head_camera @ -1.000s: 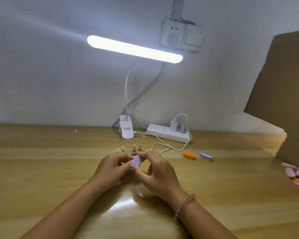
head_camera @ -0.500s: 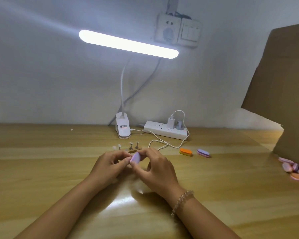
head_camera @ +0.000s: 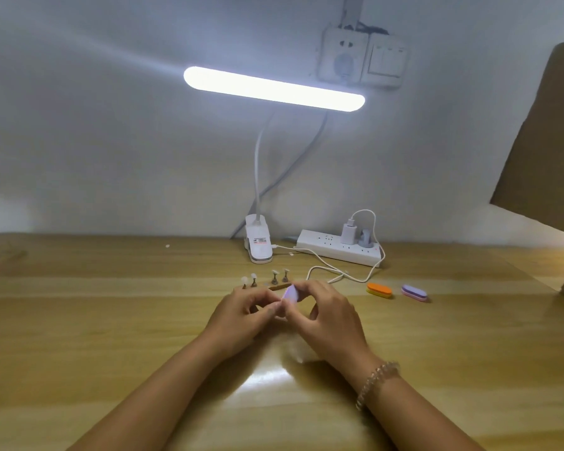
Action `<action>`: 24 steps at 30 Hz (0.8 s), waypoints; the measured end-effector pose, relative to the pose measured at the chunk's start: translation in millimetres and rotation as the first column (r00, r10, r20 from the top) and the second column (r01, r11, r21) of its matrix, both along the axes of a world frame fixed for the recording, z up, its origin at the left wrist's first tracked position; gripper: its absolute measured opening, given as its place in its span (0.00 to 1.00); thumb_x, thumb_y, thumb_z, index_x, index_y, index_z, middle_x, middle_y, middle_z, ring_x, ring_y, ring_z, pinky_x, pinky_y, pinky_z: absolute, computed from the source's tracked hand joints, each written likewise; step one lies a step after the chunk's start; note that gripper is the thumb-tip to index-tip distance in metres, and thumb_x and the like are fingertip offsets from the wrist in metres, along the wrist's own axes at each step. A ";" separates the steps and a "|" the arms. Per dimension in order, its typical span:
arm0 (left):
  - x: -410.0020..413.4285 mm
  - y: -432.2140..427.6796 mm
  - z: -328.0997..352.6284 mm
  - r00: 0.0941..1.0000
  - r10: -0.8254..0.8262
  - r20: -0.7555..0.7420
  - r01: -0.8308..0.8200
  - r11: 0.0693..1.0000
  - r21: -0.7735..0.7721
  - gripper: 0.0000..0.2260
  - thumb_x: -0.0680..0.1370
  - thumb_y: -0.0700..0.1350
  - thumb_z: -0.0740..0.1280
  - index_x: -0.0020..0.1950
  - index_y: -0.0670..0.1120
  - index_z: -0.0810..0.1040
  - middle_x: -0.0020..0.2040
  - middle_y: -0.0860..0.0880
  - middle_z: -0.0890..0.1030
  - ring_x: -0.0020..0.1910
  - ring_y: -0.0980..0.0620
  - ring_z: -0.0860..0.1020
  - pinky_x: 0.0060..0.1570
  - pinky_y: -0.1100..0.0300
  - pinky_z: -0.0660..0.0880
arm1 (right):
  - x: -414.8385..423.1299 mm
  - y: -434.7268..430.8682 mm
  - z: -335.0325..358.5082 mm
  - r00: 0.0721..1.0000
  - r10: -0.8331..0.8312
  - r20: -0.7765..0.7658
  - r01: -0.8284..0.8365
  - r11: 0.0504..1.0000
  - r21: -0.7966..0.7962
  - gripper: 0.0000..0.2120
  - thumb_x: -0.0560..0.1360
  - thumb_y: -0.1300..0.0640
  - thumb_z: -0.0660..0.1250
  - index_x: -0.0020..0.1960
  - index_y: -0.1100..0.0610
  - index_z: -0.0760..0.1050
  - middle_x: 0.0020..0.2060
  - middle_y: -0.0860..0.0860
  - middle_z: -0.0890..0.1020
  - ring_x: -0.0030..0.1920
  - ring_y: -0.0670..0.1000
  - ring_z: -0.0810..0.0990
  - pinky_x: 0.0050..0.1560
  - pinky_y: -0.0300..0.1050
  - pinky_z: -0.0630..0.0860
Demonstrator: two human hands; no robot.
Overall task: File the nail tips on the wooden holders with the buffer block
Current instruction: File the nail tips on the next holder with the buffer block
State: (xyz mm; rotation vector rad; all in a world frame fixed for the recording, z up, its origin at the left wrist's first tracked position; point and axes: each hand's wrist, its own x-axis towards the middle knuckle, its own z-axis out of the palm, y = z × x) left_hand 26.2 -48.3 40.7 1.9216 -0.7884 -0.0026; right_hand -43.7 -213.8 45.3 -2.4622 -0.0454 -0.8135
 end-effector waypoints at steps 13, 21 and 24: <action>-2.4 -0.6 0.5 0.999 -0.018 0.043 0.018 1.000 -0.005 0.09 0.81 0.43 0.67 0.46 0.55 0.83 0.37 0.61 0.82 0.31 0.63 0.75 0.39 0.58 0.74 | 0.8 0.1 2.5 1.000 0.026 -0.012 -0.025 0.997 0.066 0.10 0.75 0.46 0.69 0.54 0.47 0.79 0.46 0.40 0.80 0.42 0.40 0.76 0.44 0.43 0.77; -3.0 -0.8 2.9 0.999 -0.038 0.002 0.038 0.998 -0.058 0.11 0.82 0.42 0.64 0.44 0.53 0.81 0.40 0.57 0.83 0.32 0.58 0.76 0.37 0.56 0.76 | 1.7 -1.5 2.3 1.000 0.012 -0.010 -0.010 0.995 0.103 0.11 0.74 0.48 0.69 0.56 0.47 0.80 0.47 0.41 0.81 0.41 0.42 0.78 0.46 0.47 0.78; -2.2 -1.9 0.6 1.000 -0.016 0.004 0.016 1.000 -0.016 0.09 0.82 0.47 0.64 0.46 0.54 0.81 0.46 0.56 0.83 0.35 0.54 0.76 0.45 0.46 0.77 | 2.6 -6.8 2.1 0.999 -0.034 0.001 0.033 0.982 0.184 0.07 0.76 0.49 0.69 0.54 0.45 0.79 0.46 0.40 0.80 0.37 0.44 0.78 0.45 0.52 0.78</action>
